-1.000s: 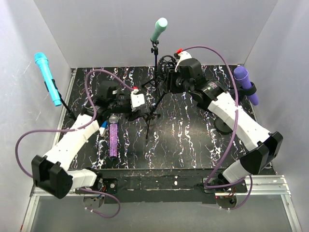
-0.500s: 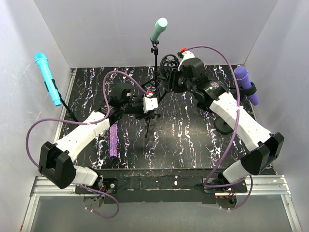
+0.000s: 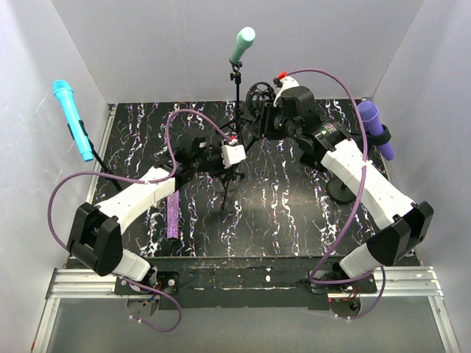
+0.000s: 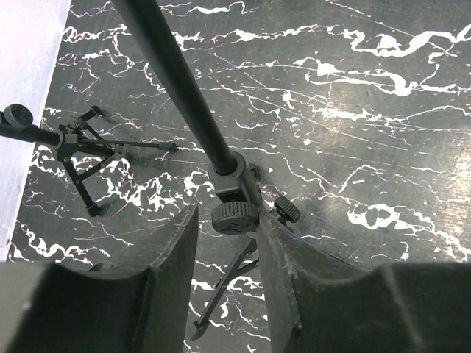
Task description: Remove the microphone from the stand
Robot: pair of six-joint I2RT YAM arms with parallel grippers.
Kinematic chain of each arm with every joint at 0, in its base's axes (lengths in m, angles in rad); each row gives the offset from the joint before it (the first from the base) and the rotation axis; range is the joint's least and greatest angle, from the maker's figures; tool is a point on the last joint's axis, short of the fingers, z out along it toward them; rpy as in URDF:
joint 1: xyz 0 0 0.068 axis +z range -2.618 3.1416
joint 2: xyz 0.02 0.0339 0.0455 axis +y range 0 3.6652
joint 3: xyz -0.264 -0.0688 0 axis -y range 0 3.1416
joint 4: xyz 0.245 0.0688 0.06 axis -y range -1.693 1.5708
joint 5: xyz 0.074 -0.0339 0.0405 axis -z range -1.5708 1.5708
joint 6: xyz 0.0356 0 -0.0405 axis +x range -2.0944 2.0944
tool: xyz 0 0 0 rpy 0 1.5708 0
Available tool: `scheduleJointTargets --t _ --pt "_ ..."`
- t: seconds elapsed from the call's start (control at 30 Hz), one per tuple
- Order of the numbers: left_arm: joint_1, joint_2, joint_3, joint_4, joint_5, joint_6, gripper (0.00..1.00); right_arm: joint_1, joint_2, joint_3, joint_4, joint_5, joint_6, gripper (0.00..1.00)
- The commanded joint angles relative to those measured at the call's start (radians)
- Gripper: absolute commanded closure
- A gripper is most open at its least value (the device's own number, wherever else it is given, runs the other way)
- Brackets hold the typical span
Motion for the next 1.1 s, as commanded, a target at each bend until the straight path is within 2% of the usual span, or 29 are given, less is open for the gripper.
scheduleJointTargets --t 0.0,0.1,0.2,0.3,0.43,0.57,0.7,0.77,0.83,0.9,0.97,1.03,1.07 --pt "-0.007 -0.008 0.005 0.051 -0.009 -0.037 0.67 0.001 0.004 -0.001 -0.010 -0.054 0.039 0.99" --pt "-0.007 -0.005 0.005 0.048 -0.019 -0.041 0.79 0.000 0.002 -0.001 -0.010 -0.055 0.039 0.99" --pt "-0.007 -0.002 0.017 0.037 -0.035 -0.084 1.00 0.001 -0.002 -0.007 -0.007 -0.058 0.031 0.99" --pt "-0.005 0.024 0.088 -0.026 -0.070 -0.242 1.00 0.000 -0.014 -0.027 0.015 -0.100 -0.009 0.99" --pt "0.025 0.066 0.189 -0.125 -0.038 -0.562 1.00 0.000 -0.053 -0.095 0.082 -0.158 -0.099 0.99" --pt "0.081 0.098 0.229 -0.179 0.173 -0.823 1.00 0.000 -0.114 -0.179 0.140 -0.177 -0.194 0.99" --pt "0.176 0.196 0.248 -0.161 0.518 -1.153 1.00 0.003 -0.197 -0.285 0.237 -0.229 -0.289 0.99" --pt "0.202 0.228 0.232 -0.100 0.609 -1.257 1.00 0.004 -0.231 -0.325 0.268 -0.273 -0.337 0.99" --pt "0.217 0.256 0.237 -0.118 0.662 -1.317 1.00 0.009 -0.260 -0.360 0.283 -0.315 -0.378 0.99" --pt "0.226 0.323 0.240 -0.116 0.796 -1.418 1.00 0.012 -0.272 -0.372 0.282 -0.338 -0.395 0.99" --pt "0.223 0.441 0.243 -0.123 0.994 -1.602 1.00 0.014 -0.274 -0.371 0.269 -0.350 -0.391 0.99" --pt "0.220 0.477 0.220 -0.068 1.070 -1.736 1.00 0.017 -0.269 -0.363 0.257 -0.356 -0.379 0.99" --pt "0.229 0.456 0.214 0.004 1.065 -1.752 0.94 0.014 -0.268 -0.359 0.252 -0.355 -0.372 0.99"
